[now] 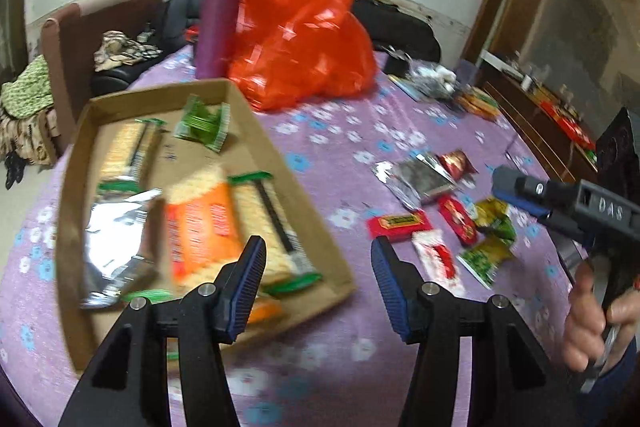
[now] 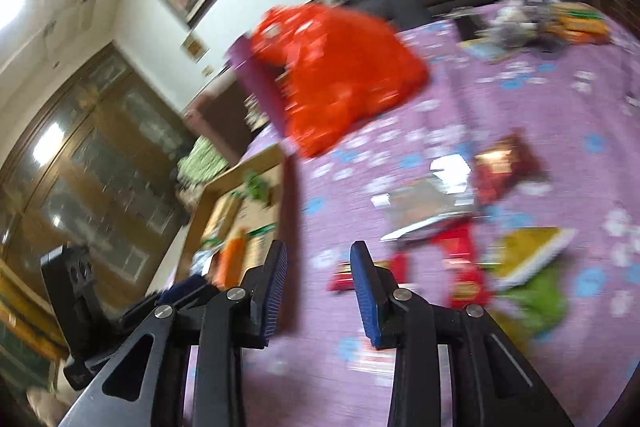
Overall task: Organize snacks
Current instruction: 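Move both grippers back over the snack pile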
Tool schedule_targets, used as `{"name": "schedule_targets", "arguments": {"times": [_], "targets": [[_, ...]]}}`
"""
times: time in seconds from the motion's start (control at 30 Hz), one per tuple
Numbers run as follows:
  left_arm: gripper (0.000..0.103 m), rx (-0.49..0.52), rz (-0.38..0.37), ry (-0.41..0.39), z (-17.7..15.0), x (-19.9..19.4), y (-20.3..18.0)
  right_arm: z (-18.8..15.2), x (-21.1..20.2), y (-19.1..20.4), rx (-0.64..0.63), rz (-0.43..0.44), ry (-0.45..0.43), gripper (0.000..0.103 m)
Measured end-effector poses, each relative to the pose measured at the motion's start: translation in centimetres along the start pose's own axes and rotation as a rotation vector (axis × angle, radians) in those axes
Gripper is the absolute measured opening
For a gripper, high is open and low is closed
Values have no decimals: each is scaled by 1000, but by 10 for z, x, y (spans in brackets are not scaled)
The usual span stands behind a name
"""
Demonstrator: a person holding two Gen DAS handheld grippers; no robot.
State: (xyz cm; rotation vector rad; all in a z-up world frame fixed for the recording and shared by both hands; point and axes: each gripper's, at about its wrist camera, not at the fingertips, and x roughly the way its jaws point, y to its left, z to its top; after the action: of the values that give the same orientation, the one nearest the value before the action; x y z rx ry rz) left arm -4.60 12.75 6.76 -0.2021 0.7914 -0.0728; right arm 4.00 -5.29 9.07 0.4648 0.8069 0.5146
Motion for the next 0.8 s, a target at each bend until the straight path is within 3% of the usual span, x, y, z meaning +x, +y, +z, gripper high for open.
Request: {"name": "schedule_targets", "arguments": {"times": [0.2,0.37,0.67,0.8], "targets": [[54,56,-51,83,-9,26,-44,-4,-35,-51,51,-101,-26,36],[58,90,-53,130,-11,43,-73,-4,-35,-77,60,-160,-15,36],[58,178,38,163,-15,72,-105,-10,-18,-76,-48,-224,42,39],[58,190,31,179,-15,82,-108,-14,-10,-79,-60,-243,66,39]]}}
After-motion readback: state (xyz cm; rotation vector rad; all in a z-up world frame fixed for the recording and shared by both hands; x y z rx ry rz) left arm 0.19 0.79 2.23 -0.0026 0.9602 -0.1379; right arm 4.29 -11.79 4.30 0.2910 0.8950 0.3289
